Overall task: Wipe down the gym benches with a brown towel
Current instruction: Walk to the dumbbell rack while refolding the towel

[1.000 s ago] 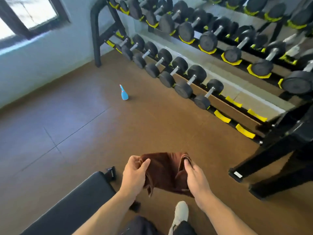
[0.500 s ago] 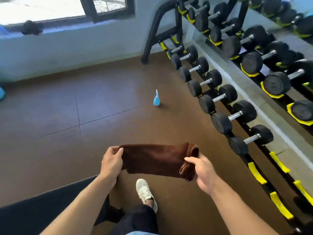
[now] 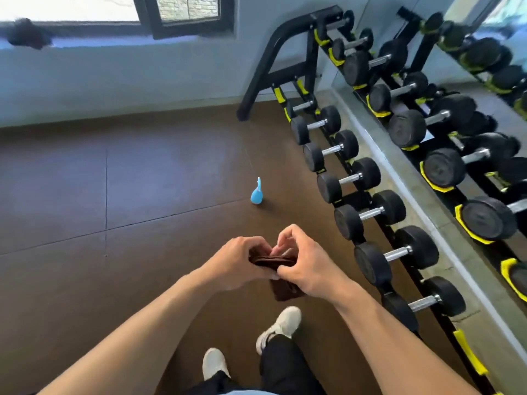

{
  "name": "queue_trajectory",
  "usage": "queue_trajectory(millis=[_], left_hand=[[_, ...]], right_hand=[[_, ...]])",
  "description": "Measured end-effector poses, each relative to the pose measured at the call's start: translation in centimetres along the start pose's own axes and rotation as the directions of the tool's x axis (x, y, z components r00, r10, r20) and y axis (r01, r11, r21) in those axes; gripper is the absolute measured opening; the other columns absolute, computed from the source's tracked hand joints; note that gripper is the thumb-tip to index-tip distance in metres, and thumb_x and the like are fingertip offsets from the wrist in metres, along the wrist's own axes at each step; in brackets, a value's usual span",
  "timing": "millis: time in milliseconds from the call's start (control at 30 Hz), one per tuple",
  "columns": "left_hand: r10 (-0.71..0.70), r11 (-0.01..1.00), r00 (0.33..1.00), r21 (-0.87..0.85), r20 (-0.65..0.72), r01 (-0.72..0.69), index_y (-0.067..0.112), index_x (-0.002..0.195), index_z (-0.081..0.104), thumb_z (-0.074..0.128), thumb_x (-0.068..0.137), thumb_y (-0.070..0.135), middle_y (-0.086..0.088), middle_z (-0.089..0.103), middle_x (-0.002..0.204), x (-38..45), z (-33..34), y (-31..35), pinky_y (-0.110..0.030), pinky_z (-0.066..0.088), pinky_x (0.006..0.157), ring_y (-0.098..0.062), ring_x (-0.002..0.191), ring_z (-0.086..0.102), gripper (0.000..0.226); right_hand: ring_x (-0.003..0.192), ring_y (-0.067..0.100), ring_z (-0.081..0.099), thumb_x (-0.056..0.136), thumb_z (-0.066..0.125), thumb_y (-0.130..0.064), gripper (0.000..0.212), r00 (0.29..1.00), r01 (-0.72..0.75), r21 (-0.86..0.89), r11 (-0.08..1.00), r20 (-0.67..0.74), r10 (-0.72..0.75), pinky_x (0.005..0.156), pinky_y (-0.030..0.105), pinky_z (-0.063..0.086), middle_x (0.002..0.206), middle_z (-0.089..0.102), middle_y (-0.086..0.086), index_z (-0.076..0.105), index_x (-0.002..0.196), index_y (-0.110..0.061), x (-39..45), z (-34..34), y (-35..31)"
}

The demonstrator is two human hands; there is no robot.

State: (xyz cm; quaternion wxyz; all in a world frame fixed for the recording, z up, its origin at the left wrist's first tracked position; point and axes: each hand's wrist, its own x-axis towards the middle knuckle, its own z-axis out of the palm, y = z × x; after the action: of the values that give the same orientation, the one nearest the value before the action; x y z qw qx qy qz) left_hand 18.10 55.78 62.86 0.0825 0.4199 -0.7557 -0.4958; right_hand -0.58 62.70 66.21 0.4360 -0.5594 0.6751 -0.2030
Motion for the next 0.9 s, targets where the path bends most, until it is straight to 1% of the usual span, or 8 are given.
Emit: queue_trajectory(millis=[200,267,333,433,567,700,833,900], left_hand=[[-0.118,0.988,0.993,-0.104,-0.017,0.116,0.029,0.097,0.072,0.072,0.093,0.031,0.008,0.074,0.089,9.6,-2.5,1.8,-0.027,0.056,0.076,-0.008,0.084,0.068,0.005],[-0.229,0.933,0.971,-0.298,-0.065,0.201,0.023,0.096,0.071,0.069,0.096,0.028,0.004,0.076,0.088,11.8,-3.1,1.9,-0.035,0.056,0.078,-0.014,0.082,0.07,0.005],[-0.372,0.763,0.925,-0.593,-0.077,0.258,0.011,0.094,0.065,0.064,0.099,0.02,-0.013,0.075,0.088,13.7,-4.0,2.5,-0.044,0.054,0.079,-0.03,0.084,0.07,0.01],[-0.512,0.51,0.857,-0.825,-0.064,0.244,0.008,0.088,0.056,0.055,0.101,0.011,-0.02,0.071,0.082,16.0,-5.5,3.6,-0.039,0.06,0.061,-0.029,0.072,0.074,0.014],[-0.585,0.428,0.809,-0.868,-0.056,0.25,0.011,0.084,0.061,0.05,0.097,0.019,-0.011,0.063,0.081,18.6,-6.9,3.6,-0.03,0.052,0.057,-0.022,0.075,0.064,0.018],[-0.591,0.287,0.806,-0.926,0.032,0.247,0.004,0.113,0.07,0.055,0.097,0.028,-0.018,0.073,0.109,21.9,-8.2,2.8,-0.04,0.059,0.076,-0.031,0.097,0.069,0.033],[-0.522,0.255,0.837,-0.907,0.163,0.336,0.017,0.125,0.072,0.057,0.095,0.057,-0.012,0.073,0.124,25.8,-10.7,1.0,-0.048,0.053,0.103,-0.03,0.118,0.068,0.052],[-0.509,0.247,0.833,-0.89,0.218,0.384,0.016,0.125,0.072,0.059,0.091,0.064,-0.012,0.073,0.124,27.8,-12.3,-0.6,-0.047,0.052,0.105,-0.03,0.118,0.068,0.059]], right_hand=[[0.118,0.002,0.065,0.082,0.083,-0.012,0.057,0.995,0.083,0.211,0.974,-0.075,-0.069,0.107,0.026,0.05,0.118,0.073,-0.015,0.052,0.122,-0.039,7.6,-4.4,3.4],[0.137,-0.005,0.046,0.079,0.089,-0.025,0.08,0.987,0.141,0.192,0.971,-0.1,-0.123,0.114,0.015,0.038,0.147,0.051,-0.022,0.042,0.139,-0.051,10.2,-4.9,4.2],[0.141,-0.009,0.037,0.078,0.091,-0.027,0.086,0.97,0.171,0.187,0.967,-0.205,-0.132,0.115,0.01,0.032,0.154,0.04,-0.024,0.04,0.143,-0.052,13.2,-5.7,4.9],[0.122,-0.005,0.058,0.085,0.087,-0.023,0.059,0.98,0.133,0.286,0.949,-0.183,-0.082,0.108,0.028,0.05,0.134,0.062,-0.023,0.056,0.131,-0.044,17.2,-7.8,5.2],[0.105,0.004,0.07,0.093,0.079,-0.02,0.042,0.989,0.144,0.311,0.94,-0.078,-0.126,0.096,0.031,0.059,0.117,0.073,-0.015,0.063,0.127,-0.038,21.6,-10.3,3.2],[0.106,-0.001,0.067,0.095,0.076,-0.026,0.057,0.994,0.099,0.254,0.962,0.022,-0.108,0.092,0.007,0.049,0.115,0.069,-0.018,0.049,0.142,-0.045,26.1,-11.9,1.3],[0.104,-0.006,0.062,0.096,0.075,-0.024,0.026,0.995,0.083,0.16,0.984,0.046,-0.091,0.09,0.011,0.05,0.108,0.067,-0.024,0.066,0.112,-0.042,30.6,-12.6,0.1],[0.1,-0.005,0.064,0.095,0.076,-0.021,0.018,0.997,0.076,0.157,0.985,0.017,-0.079,0.085,0.011,0.051,0.101,0.071,-0.021,0.069,0.104,-0.035,32.8,-12.4,-0.3]])
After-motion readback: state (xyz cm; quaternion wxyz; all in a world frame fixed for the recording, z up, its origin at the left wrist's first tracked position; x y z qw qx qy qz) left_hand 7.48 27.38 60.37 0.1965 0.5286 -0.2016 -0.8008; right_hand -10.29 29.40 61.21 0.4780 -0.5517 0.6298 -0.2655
